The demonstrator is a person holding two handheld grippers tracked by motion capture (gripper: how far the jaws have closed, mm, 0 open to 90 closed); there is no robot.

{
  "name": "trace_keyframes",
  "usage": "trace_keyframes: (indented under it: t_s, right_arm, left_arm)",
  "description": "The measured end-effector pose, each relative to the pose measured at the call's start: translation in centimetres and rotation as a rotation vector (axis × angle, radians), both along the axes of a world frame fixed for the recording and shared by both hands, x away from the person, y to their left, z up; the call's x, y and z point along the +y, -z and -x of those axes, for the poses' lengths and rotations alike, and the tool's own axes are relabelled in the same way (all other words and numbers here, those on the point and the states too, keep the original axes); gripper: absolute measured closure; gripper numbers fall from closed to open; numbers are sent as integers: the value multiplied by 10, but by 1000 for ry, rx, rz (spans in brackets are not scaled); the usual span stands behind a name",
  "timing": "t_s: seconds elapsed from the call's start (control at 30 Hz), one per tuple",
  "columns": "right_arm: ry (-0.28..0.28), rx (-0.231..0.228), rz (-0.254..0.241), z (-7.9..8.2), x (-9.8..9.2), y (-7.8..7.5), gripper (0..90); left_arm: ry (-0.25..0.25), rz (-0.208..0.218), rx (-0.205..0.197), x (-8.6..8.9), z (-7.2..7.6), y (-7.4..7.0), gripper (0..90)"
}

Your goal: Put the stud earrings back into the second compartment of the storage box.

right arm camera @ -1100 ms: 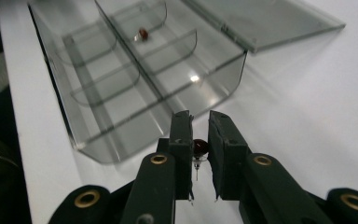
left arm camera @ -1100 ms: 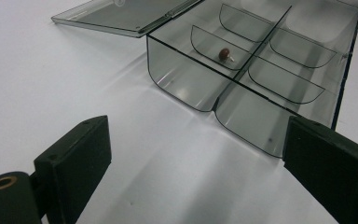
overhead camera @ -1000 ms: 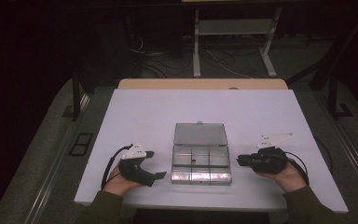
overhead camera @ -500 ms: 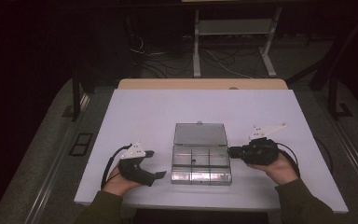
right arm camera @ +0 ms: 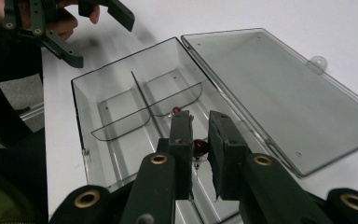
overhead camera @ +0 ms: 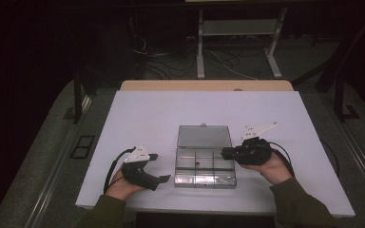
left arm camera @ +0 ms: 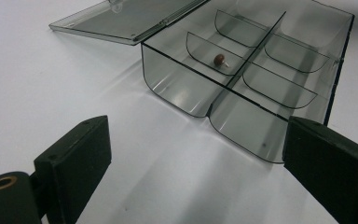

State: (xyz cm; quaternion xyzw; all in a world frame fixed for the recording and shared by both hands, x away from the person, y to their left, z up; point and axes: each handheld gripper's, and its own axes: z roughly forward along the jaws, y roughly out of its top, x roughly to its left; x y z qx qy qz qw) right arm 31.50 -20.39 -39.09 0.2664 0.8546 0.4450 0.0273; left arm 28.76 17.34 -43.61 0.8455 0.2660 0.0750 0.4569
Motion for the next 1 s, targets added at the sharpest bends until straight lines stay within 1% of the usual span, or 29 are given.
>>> trace_keyframes:
  t_s: [0.27, 0.37, 0.57, 0.83, 1.0]
  right_arm:
    - [-33, 13, 13, -10, 21, 6, 786]
    - [-51, 20, 28, -14, 30, 9, 786]
    - [-63, 29, 44, -21, 44, 15, 786]
    - [-75, 34, 67, -27, 56, 21, 786]
    - [-80, 37, 94, -27, 58, 24, 785]
  left_arm:
    - [4, -2, -1, 0, -1, 0, 70]
    - [4, -1, -3, 1, -1, 0, 70]
    - [1, 3, 1, 1, 0, 0, 71]
    - [4, -1, 1, 1, -1, 0, 70]
    - [4, -1, 1, 1, -1, 1, 70]
